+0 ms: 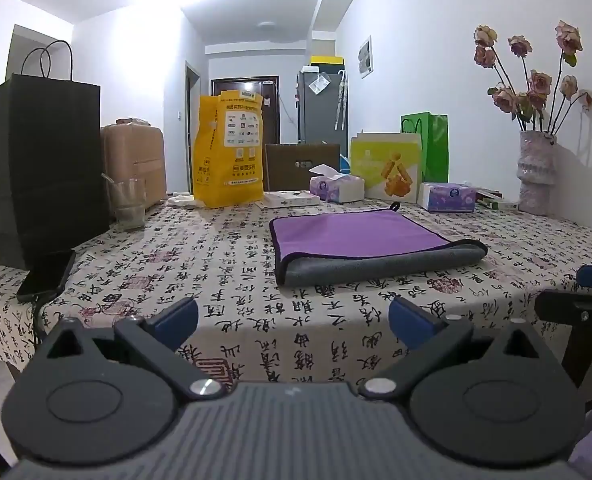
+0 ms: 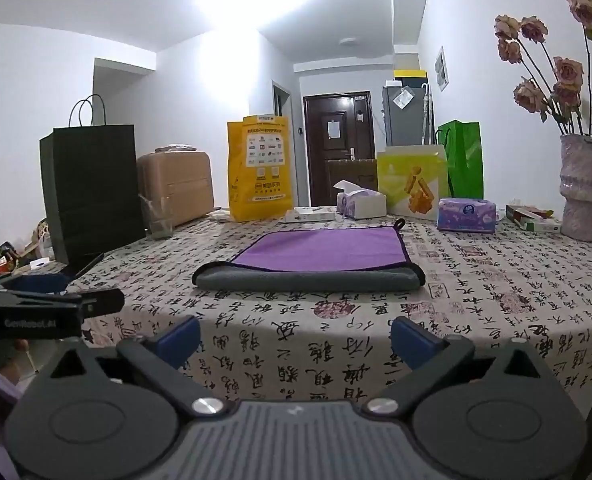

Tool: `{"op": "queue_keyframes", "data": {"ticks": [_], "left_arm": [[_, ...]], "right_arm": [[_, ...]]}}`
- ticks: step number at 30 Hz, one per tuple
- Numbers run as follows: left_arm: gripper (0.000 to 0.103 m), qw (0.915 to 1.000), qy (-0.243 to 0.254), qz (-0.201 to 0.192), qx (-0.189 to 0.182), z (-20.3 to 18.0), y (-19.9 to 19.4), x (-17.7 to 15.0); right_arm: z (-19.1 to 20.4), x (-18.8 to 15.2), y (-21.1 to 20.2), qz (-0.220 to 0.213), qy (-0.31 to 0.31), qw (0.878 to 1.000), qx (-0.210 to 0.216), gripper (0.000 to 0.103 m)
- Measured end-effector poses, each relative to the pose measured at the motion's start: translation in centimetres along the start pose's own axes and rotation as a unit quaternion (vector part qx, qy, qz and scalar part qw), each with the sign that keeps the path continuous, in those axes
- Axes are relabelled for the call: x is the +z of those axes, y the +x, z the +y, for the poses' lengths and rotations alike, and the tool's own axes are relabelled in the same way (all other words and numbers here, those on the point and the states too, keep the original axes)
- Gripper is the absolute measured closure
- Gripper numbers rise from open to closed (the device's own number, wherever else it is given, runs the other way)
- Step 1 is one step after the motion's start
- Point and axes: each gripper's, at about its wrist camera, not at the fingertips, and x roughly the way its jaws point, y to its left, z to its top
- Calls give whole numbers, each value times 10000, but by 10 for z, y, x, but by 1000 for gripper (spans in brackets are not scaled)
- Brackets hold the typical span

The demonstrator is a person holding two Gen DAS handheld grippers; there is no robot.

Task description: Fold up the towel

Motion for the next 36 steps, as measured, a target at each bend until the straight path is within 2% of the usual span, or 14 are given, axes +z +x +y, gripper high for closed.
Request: {"op": "queue_keyframes", "data": {"ticks": [36], "left_arm": [[0,10000,45,-18,-4,-5,-1,-2]], "right_arm": [[2,-1,1,50,37,10000,21,0]]}}
